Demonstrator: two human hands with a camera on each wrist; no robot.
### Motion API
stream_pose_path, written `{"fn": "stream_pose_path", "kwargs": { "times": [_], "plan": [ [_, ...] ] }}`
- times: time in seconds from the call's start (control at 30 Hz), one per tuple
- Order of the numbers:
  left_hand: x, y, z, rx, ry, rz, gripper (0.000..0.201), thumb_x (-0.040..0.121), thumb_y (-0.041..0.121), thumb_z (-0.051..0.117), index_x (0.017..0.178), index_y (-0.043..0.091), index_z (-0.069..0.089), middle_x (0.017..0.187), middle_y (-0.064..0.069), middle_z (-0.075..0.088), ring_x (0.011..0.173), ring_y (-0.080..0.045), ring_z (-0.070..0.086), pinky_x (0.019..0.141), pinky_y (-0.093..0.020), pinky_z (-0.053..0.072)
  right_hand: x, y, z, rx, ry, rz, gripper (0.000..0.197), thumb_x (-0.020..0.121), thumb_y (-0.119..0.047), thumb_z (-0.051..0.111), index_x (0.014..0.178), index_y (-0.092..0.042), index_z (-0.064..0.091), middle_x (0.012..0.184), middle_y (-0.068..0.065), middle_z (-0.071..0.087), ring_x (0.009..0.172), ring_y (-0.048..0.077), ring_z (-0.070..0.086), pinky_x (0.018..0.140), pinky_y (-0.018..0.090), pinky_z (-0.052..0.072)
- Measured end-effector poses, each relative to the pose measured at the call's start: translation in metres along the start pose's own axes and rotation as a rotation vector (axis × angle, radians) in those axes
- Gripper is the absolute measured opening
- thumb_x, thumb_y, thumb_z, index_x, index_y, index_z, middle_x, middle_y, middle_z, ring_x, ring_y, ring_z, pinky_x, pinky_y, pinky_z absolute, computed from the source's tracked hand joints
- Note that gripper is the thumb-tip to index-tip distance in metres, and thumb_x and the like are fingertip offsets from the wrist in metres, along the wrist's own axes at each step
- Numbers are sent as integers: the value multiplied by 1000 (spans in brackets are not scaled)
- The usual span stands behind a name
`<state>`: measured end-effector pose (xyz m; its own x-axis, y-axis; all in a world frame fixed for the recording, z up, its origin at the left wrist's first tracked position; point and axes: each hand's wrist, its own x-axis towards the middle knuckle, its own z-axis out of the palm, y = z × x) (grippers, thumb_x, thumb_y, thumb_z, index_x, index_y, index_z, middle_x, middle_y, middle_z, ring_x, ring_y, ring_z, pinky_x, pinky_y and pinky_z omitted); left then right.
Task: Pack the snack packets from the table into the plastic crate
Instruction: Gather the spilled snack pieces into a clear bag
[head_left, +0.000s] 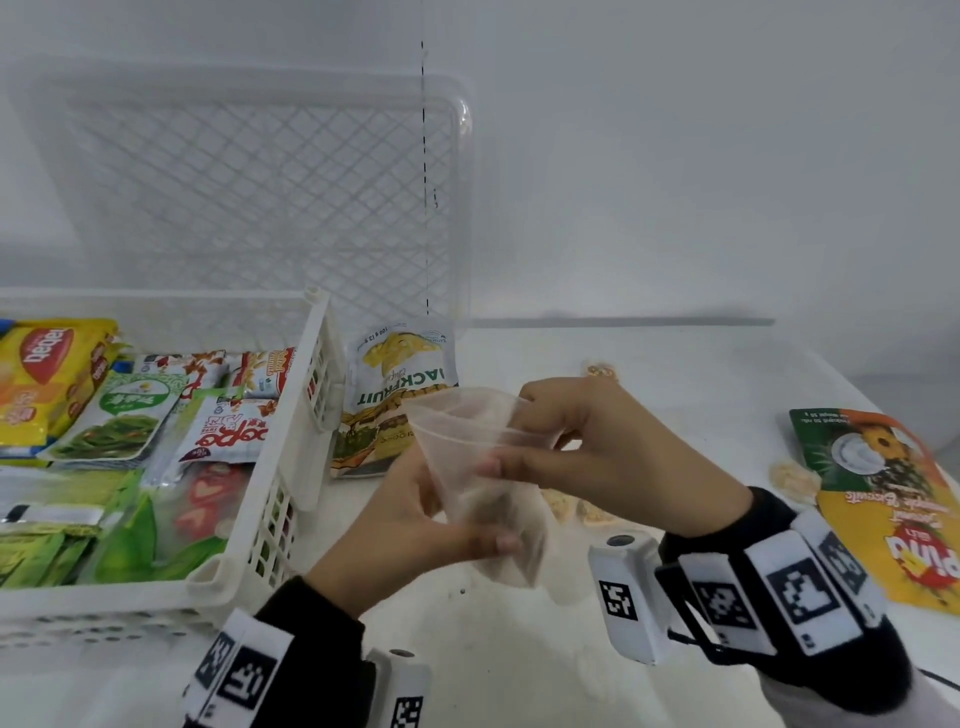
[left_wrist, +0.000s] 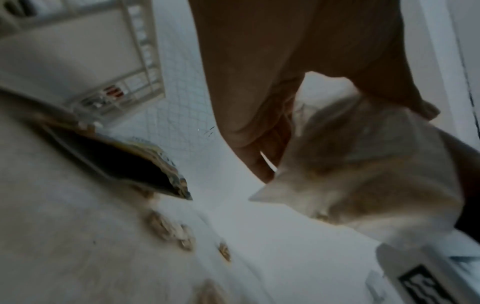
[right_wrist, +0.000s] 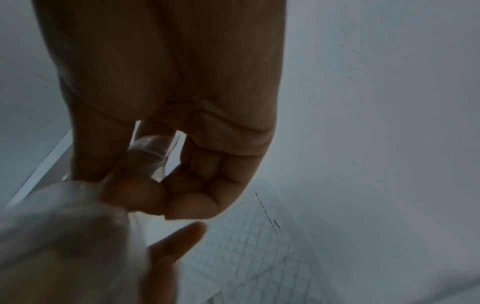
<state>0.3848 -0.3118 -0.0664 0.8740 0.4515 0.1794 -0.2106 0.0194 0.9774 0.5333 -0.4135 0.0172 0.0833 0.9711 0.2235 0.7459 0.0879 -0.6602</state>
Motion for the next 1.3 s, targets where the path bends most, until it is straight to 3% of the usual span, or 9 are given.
{"fn": "stream_pose_path", "kwargs": {
  "times": [0.13,0.33,0.4,0.6,0.7,0.77,0.93,1.17,1.3],
  "plan": [
    [-3,-1,11,-89,2,46,43,70,18,77,112,20,67,108,-4,70,103,-21,66,80,-27,51,4,-1,-3,-9,12,36,25,77,-41,69,55,-31,62,68,-9,51,62,4,51,60,13,35],
    [-1,0,13,-135,98,10,20,76,14,75,96,12,72,89,-7,73,83,-17,70,69,-22,53,5,3,-9,-127,66,85,40,74,-40,74,56,-7,62,67,4,57,61,7,48,57,17,36],
    [1,1,16,-164,96,5,11,76,8,73,87,8,74,82,-7,73,76,-15,70,65,-21,53,7,6,-12,-23,123,148,30,67,-38,79,57,-12,66,65,3,60,56,4,49,57,21,40],
    [2,-7,23,-197,230,-28,12,71,13,73,78,3,73,76,-15,72,69,-22,69,62,-27,54,3,20,7,278,340,211,10,70,-27,81,73,-22,72,64,-1,66,55,9,56,57,25,46],
    [1,-13,20,-224,287,-53,14,68,9,74,78,1,73,77,-19,71,68,-24,69,60,-28,55,-7,32,25,538,401,303,39,62,-33,82,96,-21,65,71,8,65,62,16,58,62,27,49],
    [-1,-18,14,-223,304,-78,23,67,10,76,85,-3,70,85,-25,69,73,-27,69,64,-33,56,-13,39,38,676,390,387,44,58,-36,79,93,-14,64,71,6,69,65,13,62,61,24,50],
    [-7,-37,8,-251,331,-224,33,74,23,69,90,-6,68,84,-20,71,73,-26,70,59,-28,54,-24,55,68,947,405,516,10,80,-16,67,83,-7,69,75,11,70,65,14,64,61,24,53],
    [-14,-61,-6,-239,494,-486,17,90,26,56,92,10,62,81,-9,69,69,-24,56,58,-29,42,-31,76,90,845,385,739,7,87,-10,64,84,-5,67,76,7,71,65,12,68,55,19,50],
    [-12,-58,-16,-197,582,-467,10,92,18,55,96,11,61,83,-2,74,72,-19,68,63,-32,52,-29,79,93,792,402,755,9,87,-9,65,81,-4,69,74,9,70,64,11,67,55,19,48]
  ]
}}
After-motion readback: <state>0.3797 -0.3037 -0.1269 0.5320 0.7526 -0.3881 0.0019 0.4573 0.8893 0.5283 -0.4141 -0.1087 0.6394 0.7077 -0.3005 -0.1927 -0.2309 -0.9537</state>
